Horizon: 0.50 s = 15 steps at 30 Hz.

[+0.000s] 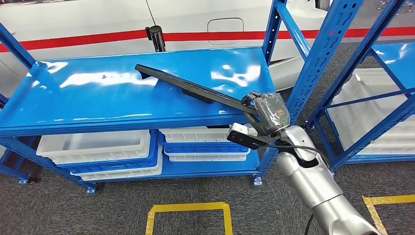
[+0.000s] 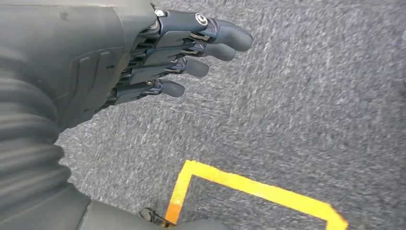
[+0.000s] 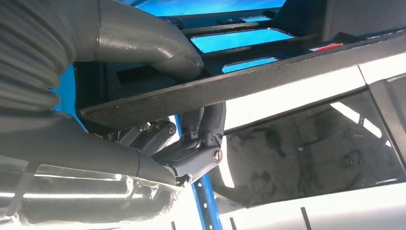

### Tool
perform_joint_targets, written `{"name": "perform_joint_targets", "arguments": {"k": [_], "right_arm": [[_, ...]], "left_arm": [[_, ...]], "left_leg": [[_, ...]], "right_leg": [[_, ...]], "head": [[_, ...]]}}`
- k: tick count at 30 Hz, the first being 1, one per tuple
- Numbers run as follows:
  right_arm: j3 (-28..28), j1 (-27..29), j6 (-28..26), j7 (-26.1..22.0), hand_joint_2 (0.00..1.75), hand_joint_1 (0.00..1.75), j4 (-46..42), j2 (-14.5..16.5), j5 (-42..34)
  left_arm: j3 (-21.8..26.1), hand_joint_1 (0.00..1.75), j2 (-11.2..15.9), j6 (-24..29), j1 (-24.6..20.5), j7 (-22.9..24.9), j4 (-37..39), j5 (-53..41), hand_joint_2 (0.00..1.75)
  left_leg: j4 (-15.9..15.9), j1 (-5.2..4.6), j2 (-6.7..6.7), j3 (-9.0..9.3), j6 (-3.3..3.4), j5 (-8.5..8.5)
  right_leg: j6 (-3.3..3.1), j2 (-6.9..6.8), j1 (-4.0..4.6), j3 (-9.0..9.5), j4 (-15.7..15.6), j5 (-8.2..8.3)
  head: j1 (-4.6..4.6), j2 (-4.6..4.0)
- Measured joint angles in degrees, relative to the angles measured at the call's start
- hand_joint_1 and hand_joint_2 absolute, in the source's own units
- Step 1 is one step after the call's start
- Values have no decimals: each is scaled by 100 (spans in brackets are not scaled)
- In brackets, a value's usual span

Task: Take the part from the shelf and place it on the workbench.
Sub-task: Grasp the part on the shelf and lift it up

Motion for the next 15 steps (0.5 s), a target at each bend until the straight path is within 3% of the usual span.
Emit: {"name": "perform_joint_targets", "arguments": {"k": [2,3,5,6,7,8,9,10,11,12,14,15], "right_arm": [[-48,2,1,10,175,171,-50,-4,12],[-64,-1,2,18,175,171,-68,-4,17],[-79,2,9,32,175,171,-87,-1,35],[-87,7,14,34,175,171,-95,6,46],[-102,12,22,37,175,171,-101,5,59],[-118,6,36,38,175,171,-107,2,69],[-133,-3,50,40,175,171,-109,-2,76],[-145,-12,64,42,175,171,-109,-7,84],[-150,-16,75,44,175,171,-109,-8,91],[-155,-14,79,45,175,171,-109,-10,97],[-163,-10,81,46,175,171,-108,-8,108],[-173,-14,80,46,175,171,-107,-5,111]], "left_arm": [[-3,0,23,1,-20,-3,-7,-9,175],[-4,0,41,3,-32,-8,-11,-14,175],[-6,0,66,6,-47,-14,-17,-20,175],[-5,0,84,6,-52,-12,-20,-21,175],[-5,0,90,1,-55,-8,-21,-20,175],[-4,0,92,-5,-57,-5,-21,-15,175],[-4,0,81,-14,-60,-4,-21,-11,175],[-4,0,70,-22,-64,-4,-20,-8,175],[-4,0,58,-27,-67,-4,-20,-4,175],[-4,0,44,-30,-68,-4,-19,-4,175],[-4,0,15,-37,-69,-8,-16,-4,175],[-4,0,4,-44,-69,-14,-15,-3,175]], "left_leg": [[-661,-134,-18,470,252,117],[-843,-197,-23,565,326,149],[-979,-292,-19,535,376,248],[-1108,-298,-20,536,412,381],[-1253,-291,-14,537,436,540],[-1391,-271,-4,527,473,713],[-1502,-241,13,502,482,881],[-1540,-231,33,437,451,995],[-1543,-218,48,349,421,1090],[-1538,-202,58,241,361,1174],[-1522,-164,71,18,247,1332],[-1500,-142,76,-92,191,1403]], "right_leg": [[4,1,22,-29,-49,101],[34,-5,0,-20,-87,152],[125,-15,-52,21,-196,266],[159,-14,-62,26,-256,330],[168,-9,-50,18,-286,321],[150,-6,-30,-22,-245,212],[118,-6,-20,-92,-70,-8],[91,-7,-31,-181,231,-297],[92,-10,-53,-272,609,-553],[139,-12,-81,-328,981,-708],[322,-19,-141,-215,1305,-685],[419,-28,-169,-6,1170,-587]], "head": [[31,-1],[38,-1],[16,-1],[-18,0],[-38,0],[-49,0],[-47,0],[-39,0],[-31,0],[-27,0],[-21,0],[-21,0]]}}
